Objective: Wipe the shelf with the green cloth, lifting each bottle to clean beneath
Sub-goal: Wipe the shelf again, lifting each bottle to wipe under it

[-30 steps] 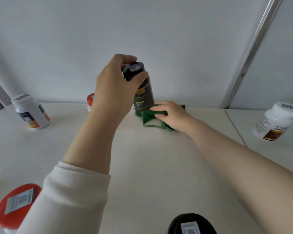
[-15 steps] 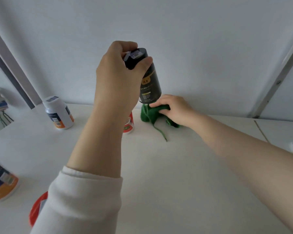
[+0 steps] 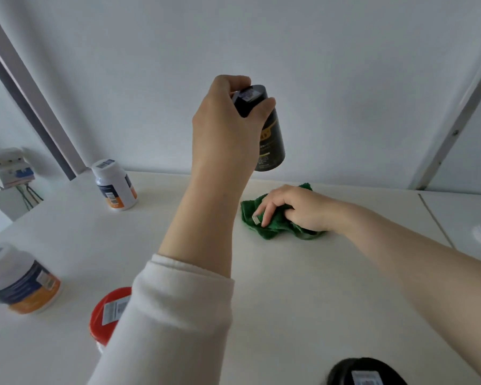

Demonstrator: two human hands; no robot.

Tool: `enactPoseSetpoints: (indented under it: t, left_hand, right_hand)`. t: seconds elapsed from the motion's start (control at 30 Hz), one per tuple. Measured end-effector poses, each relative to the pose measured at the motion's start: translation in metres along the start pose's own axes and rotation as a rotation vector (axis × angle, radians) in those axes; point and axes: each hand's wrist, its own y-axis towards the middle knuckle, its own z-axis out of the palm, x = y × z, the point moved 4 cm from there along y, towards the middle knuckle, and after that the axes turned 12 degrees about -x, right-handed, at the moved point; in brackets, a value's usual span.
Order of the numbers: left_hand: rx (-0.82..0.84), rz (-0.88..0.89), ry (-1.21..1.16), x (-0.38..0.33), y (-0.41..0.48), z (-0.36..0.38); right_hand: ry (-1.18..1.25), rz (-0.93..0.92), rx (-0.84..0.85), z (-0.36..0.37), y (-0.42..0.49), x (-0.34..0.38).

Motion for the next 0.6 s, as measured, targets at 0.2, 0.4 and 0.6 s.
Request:
enactPoseSetpoints:
  t: [0.2, 0.4, 0.6]
  left_hand:
    - [0.216, -0.087, -0.076, 0.005, -0.033, 0.036]
    - [0.416, -0.077, -0.102, 0.011, -0.067, 0.078]
    - [0.515, -0.009, -0.057, 0.014, -0.084, 0.105]
  right_hand:
    - [-0.012, 0.085, 0.061, -0.02, -0.098, -0.001]
    - [0.13, 0.441, -0.213, -0.093, -0.165, -0.029]
    - [-0.157, 0.548, -0.432, -0.101, -0.143, -0.066]
